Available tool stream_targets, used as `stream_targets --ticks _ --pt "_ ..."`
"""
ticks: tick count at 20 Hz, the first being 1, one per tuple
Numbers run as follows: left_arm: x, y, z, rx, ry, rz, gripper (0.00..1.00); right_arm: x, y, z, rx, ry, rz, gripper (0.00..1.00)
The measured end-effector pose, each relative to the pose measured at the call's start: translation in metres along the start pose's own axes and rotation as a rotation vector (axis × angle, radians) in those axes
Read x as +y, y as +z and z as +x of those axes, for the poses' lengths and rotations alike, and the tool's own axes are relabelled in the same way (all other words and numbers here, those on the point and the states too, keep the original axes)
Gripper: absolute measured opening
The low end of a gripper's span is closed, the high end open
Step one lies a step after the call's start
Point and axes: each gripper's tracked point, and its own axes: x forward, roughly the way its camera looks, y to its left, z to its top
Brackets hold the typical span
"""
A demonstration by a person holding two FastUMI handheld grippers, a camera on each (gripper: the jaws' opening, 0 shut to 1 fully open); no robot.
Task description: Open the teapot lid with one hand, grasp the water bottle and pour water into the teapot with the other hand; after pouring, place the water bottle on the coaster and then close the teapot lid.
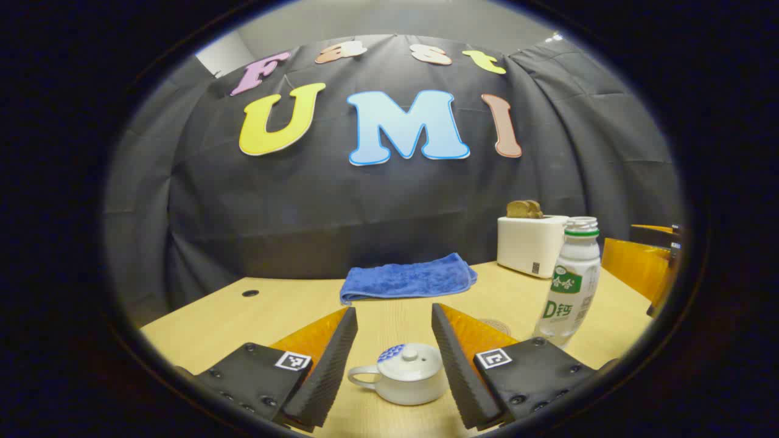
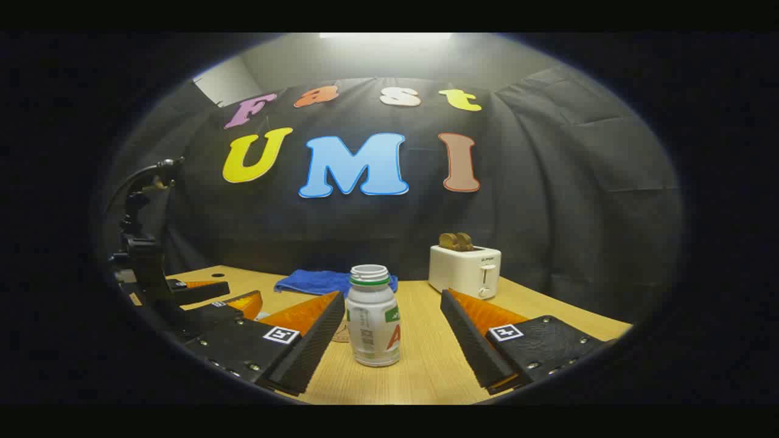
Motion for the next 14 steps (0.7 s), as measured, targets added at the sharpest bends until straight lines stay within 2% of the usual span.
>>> stream_targets --ticks 7,14 --pt "-0.008 -0.029 0.014 0.086 -0.025 -0.029 0.75 -0.016 -0.017 0.004 0.048 -0.025 0.042 0.98" --pt "-0.008 -0.029 0.018 0.087 -0.013 0.002 0.52 -0.024 -0.025 0.003 0.064 -0.04 0.062 0.98"
